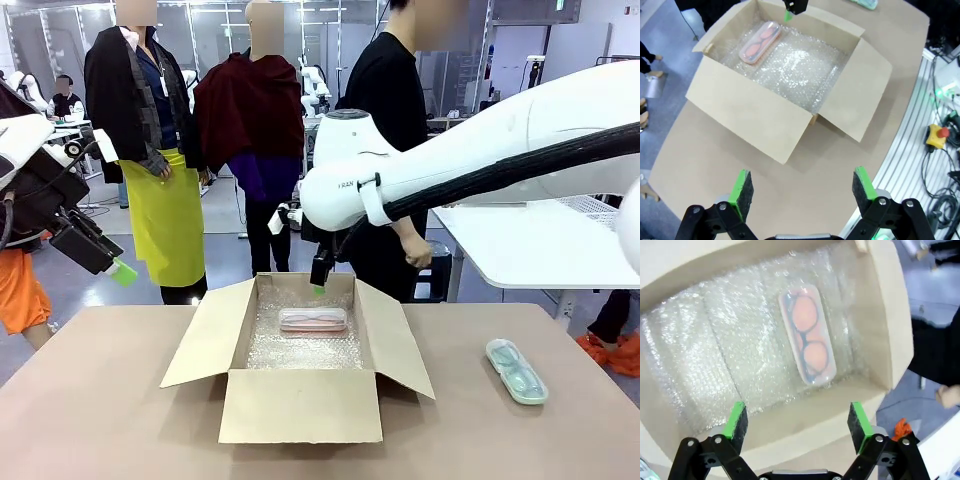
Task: Pack the glasses set securely to prepare it for shipping.
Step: Put the Glasses case from the right side of the table into the Package Box.
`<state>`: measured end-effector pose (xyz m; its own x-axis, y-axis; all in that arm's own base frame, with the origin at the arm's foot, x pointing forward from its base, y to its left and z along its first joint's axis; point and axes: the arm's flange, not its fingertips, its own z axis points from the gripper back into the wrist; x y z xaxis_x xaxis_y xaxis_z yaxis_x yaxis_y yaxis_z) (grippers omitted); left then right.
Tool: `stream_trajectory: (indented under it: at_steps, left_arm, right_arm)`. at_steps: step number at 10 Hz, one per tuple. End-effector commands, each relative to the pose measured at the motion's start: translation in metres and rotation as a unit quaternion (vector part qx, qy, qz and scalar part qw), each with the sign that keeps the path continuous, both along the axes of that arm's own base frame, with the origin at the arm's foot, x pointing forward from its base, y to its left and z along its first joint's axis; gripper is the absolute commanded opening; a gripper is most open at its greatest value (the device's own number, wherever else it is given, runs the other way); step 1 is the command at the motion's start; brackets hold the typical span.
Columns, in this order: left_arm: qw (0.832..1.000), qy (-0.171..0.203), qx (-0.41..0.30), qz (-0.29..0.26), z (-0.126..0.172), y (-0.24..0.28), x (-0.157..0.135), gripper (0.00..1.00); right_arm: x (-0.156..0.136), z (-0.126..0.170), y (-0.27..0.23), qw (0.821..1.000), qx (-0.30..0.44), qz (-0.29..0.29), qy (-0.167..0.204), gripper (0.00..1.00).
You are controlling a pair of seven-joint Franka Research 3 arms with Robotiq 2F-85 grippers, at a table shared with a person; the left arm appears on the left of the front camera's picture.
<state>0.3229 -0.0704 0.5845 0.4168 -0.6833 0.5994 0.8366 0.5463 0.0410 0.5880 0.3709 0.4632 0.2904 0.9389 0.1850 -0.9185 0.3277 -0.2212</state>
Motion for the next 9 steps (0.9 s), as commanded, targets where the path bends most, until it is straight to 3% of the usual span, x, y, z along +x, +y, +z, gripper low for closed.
stream_trajectory:
  at_steps: [1,3,4,7,9]
  left_arm:
    - [1.0,0.004,-0.01,-0.004,0.002,0.0,-0.001,1.0]
    - [1.0,0.004,-0.01,-0.004,0.002,0.0,-0.001,1.0]
    - [1.0,0.004,-0.01,-0.004,0.002,0.0,-0.001,1.0]
    - [1.0,0.004,-0.01,-0.004,0.002,0.0,-0.001,1.0]
    - [1.0,0.004,-0.01,-0.004,0.002,0.0,-0.001,1.0]
  right_arm:
    - [-0.028,0.004,-0.053,0.994,0.021,-0.104,-0.002,1.0]
    - [-0.073,0.04,-0.137,0.967,0.049,-0.249,-0.012,1.0]
    - [-0.085,0.05,-0.161,0.956,0.057,-0.287,-0.008,1.0]
    - [-0.129,0.054,-0.228,0.908,0.085,-0.41,0.029,1.0]
    - [-0.158,0.05,-0.282,0.861,0.109,-0.494,0.051,1.0]
